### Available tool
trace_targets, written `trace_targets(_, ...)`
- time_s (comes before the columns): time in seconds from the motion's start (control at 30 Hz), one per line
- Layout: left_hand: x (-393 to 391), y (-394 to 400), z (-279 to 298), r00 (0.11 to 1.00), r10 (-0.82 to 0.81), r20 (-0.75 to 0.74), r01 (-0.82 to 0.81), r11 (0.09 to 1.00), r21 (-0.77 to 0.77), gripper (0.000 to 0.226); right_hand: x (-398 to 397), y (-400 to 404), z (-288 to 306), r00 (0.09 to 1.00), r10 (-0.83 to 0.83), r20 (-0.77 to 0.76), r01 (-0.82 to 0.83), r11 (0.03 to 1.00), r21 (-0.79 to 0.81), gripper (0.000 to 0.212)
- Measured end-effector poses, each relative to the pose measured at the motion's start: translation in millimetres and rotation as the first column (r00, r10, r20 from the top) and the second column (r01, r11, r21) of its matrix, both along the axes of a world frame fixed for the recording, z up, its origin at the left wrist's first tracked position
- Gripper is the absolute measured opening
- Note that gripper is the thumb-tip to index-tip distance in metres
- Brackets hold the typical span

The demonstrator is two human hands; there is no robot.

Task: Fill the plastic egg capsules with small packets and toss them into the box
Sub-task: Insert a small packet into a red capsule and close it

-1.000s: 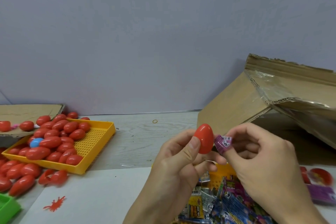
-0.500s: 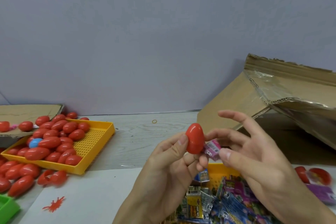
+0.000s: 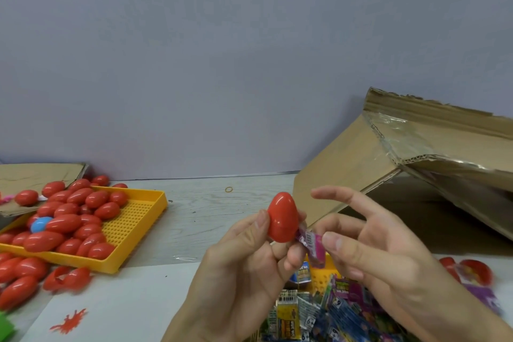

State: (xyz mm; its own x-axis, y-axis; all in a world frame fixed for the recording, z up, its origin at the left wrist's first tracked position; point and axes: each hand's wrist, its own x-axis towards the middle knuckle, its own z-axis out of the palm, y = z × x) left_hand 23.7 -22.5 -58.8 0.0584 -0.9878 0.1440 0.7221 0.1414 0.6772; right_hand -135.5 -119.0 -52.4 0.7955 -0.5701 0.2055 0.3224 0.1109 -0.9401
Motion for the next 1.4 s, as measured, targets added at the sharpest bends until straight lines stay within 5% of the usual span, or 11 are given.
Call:
trace_targets(0.2, 2, -1, -2, 1.0, -0.008, 0.002, 0.008, 1.0, 0.018, 0.04, -1, -1, 2, 0.996, 0.077, 0.037, -0.079, 0.995, 0.062, 0.061)
trace_targets(0.33, -1, -5, -2, 0.993, 0.07, 0.091, -0.076, 0.995, 0.066, 0.043, -1, -2, -1, 0.995, -0.095, 0.033, 0.09, 0.988, 0.126, 0.061)
trace_targets(0.47, -3, -11, -5, 0.938, 0.251, 0.238, -0.301, 0.932, 0.201, 0.045, -1, -4, -1, 0.933, -0.361, 0.004, 0.355, 0.919, 0.169, 0.038)
trace_targets(0.67, -5, -13, -11, 0.824, 0.228, 0.518, -0.373, 0.907, 0.194, 0.031, 3, -2, -4, 0.875, -0.482, -0.04, 0.482, 0.876, 0.005, 0.034)
trace_targets(1.4, -9, -14, -12, 0.713, 0.202, 0.672, -0.383, 0.915, 0.131, 0.033, 7, 1, -8, 0.843, -0.535, -0.052, 0.491, 0.805, -0.332, 0.033)
